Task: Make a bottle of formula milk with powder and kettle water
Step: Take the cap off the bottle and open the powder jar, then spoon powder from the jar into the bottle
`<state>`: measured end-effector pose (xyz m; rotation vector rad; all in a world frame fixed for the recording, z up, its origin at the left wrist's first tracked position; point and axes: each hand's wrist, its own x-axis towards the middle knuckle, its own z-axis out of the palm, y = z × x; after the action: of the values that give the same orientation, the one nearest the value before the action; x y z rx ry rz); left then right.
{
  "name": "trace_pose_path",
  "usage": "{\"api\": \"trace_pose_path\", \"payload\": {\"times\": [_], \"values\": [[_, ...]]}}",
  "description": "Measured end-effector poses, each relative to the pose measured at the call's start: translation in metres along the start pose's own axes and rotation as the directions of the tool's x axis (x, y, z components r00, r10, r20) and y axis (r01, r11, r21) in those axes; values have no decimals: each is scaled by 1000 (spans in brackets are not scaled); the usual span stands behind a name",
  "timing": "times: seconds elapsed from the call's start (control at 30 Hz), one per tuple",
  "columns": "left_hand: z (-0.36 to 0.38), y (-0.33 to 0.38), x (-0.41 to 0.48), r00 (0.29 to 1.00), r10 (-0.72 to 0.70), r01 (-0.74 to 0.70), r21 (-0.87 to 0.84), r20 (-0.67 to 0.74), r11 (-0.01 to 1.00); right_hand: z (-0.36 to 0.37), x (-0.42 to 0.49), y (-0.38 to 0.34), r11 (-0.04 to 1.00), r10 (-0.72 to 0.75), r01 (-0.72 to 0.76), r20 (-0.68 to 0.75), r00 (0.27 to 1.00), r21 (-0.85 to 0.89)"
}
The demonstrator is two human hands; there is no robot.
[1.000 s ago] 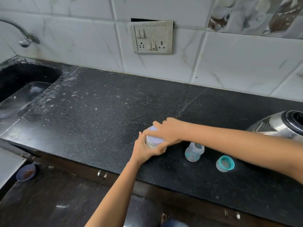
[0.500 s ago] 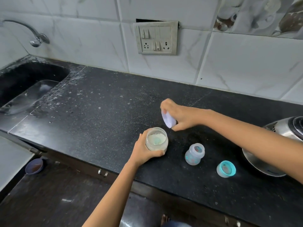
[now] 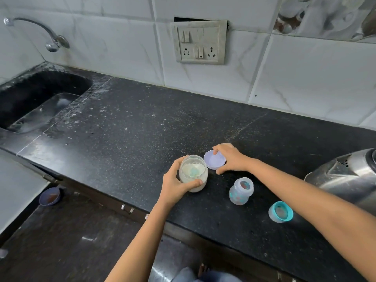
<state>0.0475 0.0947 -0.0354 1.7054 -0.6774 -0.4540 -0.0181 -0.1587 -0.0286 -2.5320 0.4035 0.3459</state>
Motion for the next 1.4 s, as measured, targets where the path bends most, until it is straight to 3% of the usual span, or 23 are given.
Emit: {"api": "trace_pose_path", "payload": {"times": [0.1, 0.2, 0.27, 0.33, 0.43, 0.6, 0.67, 0.87, 1.03, 1.13, 1.27, 1.4], "values": [[0, 0, -1, 1000, -6, 6, -17, 4, 1000, -16, -5, -18, 993, -106, 113, -167, 980, 35], [1, 1, -1, 1000, 1, -1, -21, -4, 1000, -34, -17, -59, 937, -297, 346, -409, 863, 50], [1, 1, -2, 1000, -4, 4, -28, -4, 1000, -37, -26, -90, 888, -452, 455, -297, 841, -63], [0, 1, -1, 1000, -25, 25, -31, 5, 999, -34, -29, -114, 839, -505, 485, -23, 863, -247], [-1, 2, -1, 999, -39, 40, -17, 20, 999, -28, -25, -135, 800, -351, 418, 228, 908, -431], [-3, 0, -1, 999, -45, 45, -7, 25, 999, -22, -25, -147, 839, -243, 351, 290, 926, -416], [-3, 0, 0, 999, -43, 44, -10, 29, 999, -20, -28, -145, 878, -248, 321, 235, 940, -356], [-3, 0, 0, 999, -26, 26, 0, 30, 1000, -13, -48, -134, 970, -163, 135, -128, 978, -205], [-4, 1, -1, 1000, -13, 13, 11, 26, 1000, 1, -56, -139, 985, -44, 10, -201, 979, -170], [-3, 1, -1, 999, -20, 19, 25, 25, 1000, 5, -54, -139, 997, 72, -63, -277, 958, 44], [-4, 0, 0, 999, -43, 42, 35, 30, 999, 1, -54, -145, 938, 179, -64, -318, 931, 340], [-4, 1, 0, 997, -64, 62, 37, 39, 997, 3, -52, -156, 952, 138, -20, -370, 919, 304]]}}
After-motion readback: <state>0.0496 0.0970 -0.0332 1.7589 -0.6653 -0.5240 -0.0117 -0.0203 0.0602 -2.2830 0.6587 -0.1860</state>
